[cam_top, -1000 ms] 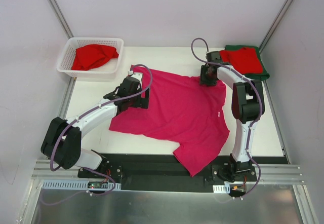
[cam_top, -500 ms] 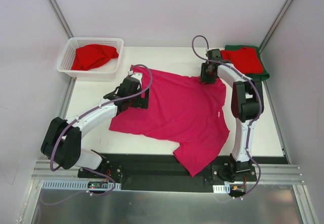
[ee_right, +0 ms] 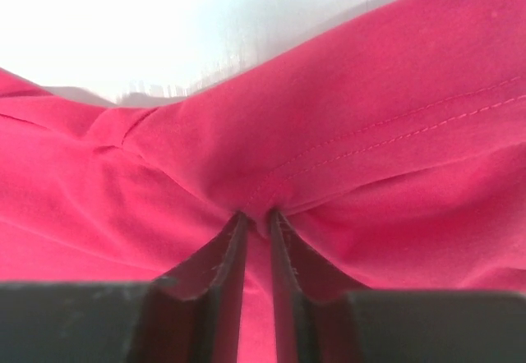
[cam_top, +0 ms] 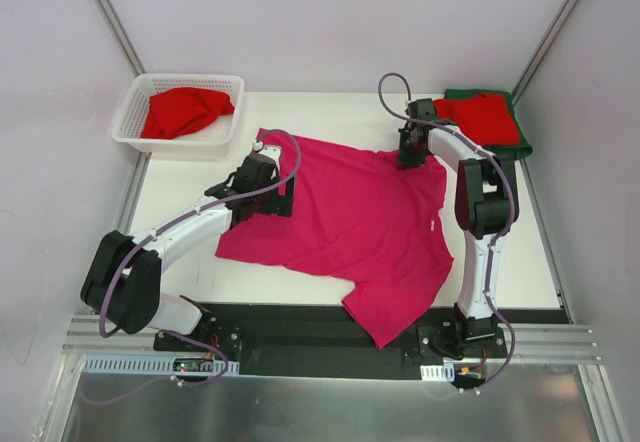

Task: Fold and stack the t-shirts
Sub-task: Flatten out the tshirt

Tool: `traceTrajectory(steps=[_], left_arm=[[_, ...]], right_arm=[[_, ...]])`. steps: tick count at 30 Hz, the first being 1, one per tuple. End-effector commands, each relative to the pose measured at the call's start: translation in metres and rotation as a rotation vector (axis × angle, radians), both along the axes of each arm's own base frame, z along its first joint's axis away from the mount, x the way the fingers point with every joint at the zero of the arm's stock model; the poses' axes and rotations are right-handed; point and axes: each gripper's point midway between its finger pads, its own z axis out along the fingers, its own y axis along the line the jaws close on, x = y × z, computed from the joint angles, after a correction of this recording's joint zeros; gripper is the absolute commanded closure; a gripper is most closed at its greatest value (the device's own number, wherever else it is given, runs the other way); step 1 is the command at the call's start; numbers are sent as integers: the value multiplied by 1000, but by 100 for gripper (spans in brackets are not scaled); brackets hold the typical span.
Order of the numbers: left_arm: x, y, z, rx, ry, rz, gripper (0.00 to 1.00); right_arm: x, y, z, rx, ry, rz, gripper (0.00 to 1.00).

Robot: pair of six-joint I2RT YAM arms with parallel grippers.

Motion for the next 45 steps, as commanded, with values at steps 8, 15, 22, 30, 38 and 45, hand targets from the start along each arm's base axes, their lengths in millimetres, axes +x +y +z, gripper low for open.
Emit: traceTrajectory(steps=[8,15,22,30,38,45], left_arm=[[3,-1,12,-3,-55,11,5],[3,-2,11,-3,-51,8,5],[3,-2,11,2,-52,7,5],[3,0,10,14,-54,7,5],[3,0,8,20,-50,6,5],[3,-2,10,10,-52,1,5]], right_arm=[[7,-3,33,0,-79,14,99],[15,-11,72,-33,-190,-1,99],[38,-2,88,-11,-261,23,99],[61,14,88,35,-268,66,99],[75,20,84,48,-277,84,25],[52,13,113,38,-345,58,24]])
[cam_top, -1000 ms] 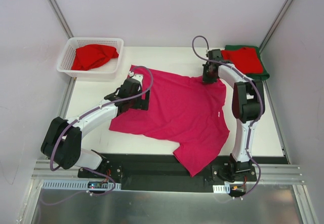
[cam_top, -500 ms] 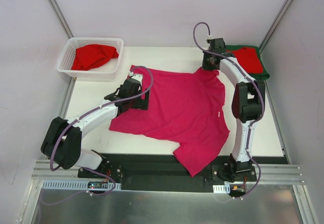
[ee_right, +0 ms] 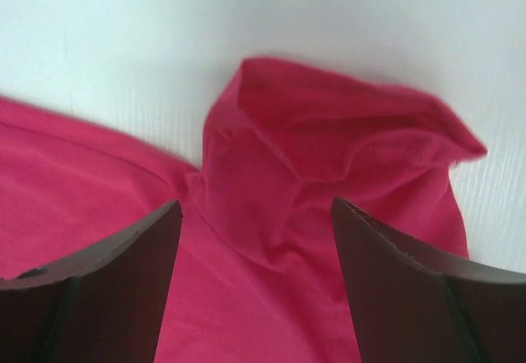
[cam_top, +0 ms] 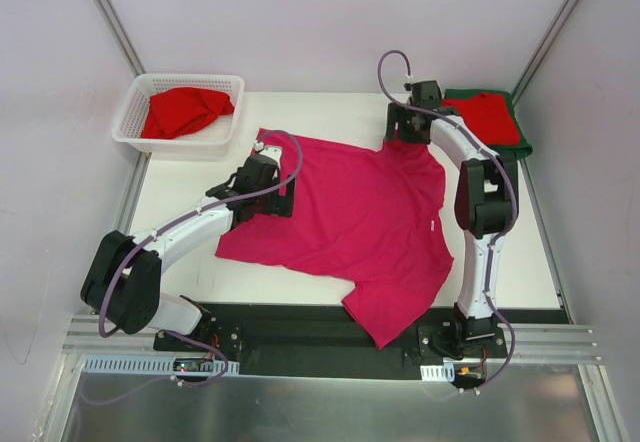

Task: Fold and stack the t-shirts
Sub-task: Flatten out the tshirt

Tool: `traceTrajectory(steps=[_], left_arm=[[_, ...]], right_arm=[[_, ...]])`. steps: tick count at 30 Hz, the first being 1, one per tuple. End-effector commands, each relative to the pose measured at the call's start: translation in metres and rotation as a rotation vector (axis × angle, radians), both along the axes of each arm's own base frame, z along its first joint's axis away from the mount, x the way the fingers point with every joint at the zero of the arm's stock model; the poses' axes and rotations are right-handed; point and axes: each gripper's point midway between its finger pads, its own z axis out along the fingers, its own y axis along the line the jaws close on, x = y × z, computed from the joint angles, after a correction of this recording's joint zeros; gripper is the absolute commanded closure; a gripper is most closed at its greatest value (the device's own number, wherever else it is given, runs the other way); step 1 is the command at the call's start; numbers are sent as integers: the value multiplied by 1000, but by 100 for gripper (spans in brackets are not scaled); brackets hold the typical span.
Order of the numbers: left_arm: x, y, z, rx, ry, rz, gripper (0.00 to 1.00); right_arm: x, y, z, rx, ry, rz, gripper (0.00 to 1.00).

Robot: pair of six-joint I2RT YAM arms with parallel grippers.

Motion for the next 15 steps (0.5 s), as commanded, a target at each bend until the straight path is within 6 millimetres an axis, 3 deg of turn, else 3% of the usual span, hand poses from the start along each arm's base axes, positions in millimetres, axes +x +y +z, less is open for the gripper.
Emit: traceTrajectory(steps=[1,3,4,6,7,9,10,13,15], left_arm=[[3,-3,10,-10,-41,-4,5],[3,-4,12,-17,-43,-8,5],[3,-4,13,-18,-46,-8,5],[4,-4,14,-22,-49,-6,5],[3,-5,15,-24,-50,-9,5],[3,-6,15,-29,-49,-13,5],[4,-6,16,-32,-50,-9,5],[3,-7,16,-32,-51,-12,5],[3,-6,17,-30,-55,-10,5]], right_arm=[[-11,0,59,17,-117,-9,25],[-26,-3,55,16,-93,-20,27],[-33,-5,66,19,-111,-28,34],[-49,-10,57,24,-81,-52,42],[-54,-10,65,31,-95,-54,55],[-66,-11,59,34,-64,-61,68],[-72,-11,58,33,-52,-64,79],[-86,-18,49,-1,-12,-93,95],[-91,-23,41,-35,17,-110,99]])
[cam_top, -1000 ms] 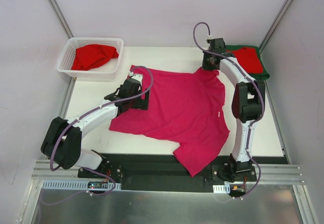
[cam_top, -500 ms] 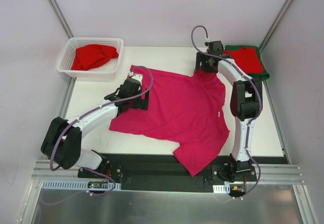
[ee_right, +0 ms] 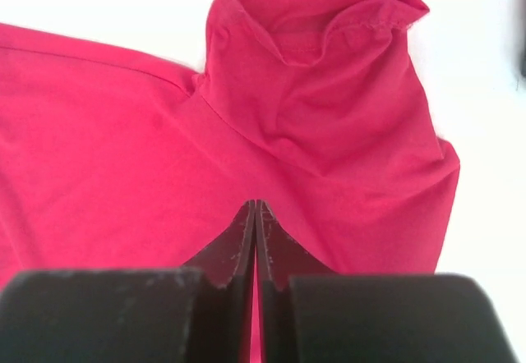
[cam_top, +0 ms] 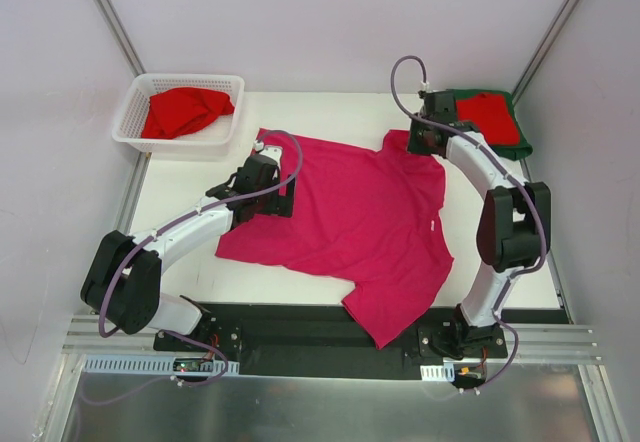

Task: Fold and stack the t-shirts
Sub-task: Flatten out the tshirt

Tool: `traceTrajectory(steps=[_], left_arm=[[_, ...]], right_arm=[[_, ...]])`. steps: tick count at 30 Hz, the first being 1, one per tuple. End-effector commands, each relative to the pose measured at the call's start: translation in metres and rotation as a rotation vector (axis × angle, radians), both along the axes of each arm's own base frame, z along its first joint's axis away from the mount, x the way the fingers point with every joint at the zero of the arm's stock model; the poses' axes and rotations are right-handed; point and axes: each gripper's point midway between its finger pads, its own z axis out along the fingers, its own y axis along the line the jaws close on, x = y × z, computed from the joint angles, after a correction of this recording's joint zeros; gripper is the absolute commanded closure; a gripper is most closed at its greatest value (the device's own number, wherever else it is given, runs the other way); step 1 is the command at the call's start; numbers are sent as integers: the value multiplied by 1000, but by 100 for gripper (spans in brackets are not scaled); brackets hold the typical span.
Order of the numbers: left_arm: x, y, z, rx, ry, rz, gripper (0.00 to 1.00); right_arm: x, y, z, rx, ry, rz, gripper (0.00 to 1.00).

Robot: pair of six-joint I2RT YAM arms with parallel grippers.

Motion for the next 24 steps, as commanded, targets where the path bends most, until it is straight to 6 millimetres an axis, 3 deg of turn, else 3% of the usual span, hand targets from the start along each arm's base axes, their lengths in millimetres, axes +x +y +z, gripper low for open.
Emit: traceTrajectory(steps=[1,6,15,24], left_arm=[[2,-5,16,-26,-52,-10,5],[3,-6,16,-23,-55,-13,5],[3,-4,13,-10,-52,-8,5],[5,-5,10,-2,-47,-11,5]], right_arm=[[-20,-10,-7,-43,65,-75,99],[-28,-22,-32,-109,165,-113,99],[-16,-40,-44,-157,229,-139,99],[9,-42,-54,1,252,-40,99]])
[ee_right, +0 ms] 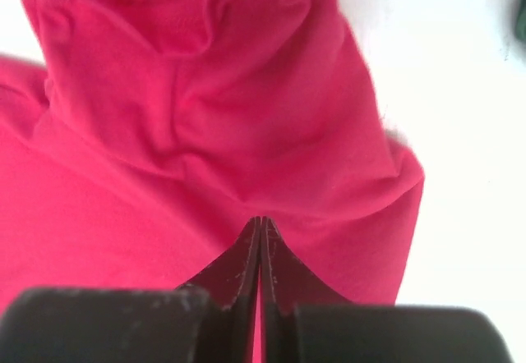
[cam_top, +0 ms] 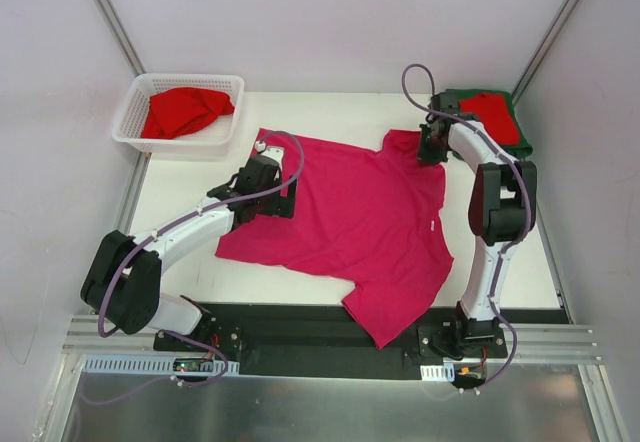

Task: Fold and stack the t-shirts
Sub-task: Flatten out the tshirt

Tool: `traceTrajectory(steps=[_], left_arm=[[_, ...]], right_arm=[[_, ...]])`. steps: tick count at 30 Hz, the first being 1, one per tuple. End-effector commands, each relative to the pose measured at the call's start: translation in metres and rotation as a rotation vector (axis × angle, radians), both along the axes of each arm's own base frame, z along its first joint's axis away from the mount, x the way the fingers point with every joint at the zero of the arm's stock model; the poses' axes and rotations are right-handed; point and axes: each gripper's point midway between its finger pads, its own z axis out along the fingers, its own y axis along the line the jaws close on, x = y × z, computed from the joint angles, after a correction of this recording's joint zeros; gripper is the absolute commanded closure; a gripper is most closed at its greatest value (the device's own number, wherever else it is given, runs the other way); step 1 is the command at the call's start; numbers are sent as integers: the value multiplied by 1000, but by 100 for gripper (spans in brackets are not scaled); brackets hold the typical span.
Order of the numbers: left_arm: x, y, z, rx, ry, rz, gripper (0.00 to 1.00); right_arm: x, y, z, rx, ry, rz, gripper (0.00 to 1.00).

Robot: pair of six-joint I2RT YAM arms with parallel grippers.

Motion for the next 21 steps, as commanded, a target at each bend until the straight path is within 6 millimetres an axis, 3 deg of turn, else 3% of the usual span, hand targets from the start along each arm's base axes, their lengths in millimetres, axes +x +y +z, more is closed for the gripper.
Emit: traceTrajectory(steps=[1,11,21], left_arm=[[7,-1,9,1,-44,2,5],[8,-1,6,12,-38,1,5],[7,1,3,23,-33,6,5]], right_arm=[[13,1,11,106,-10,46,99],[6,11,-4,204,65,100,99],[11,-21,-10,37,112,81,99]])
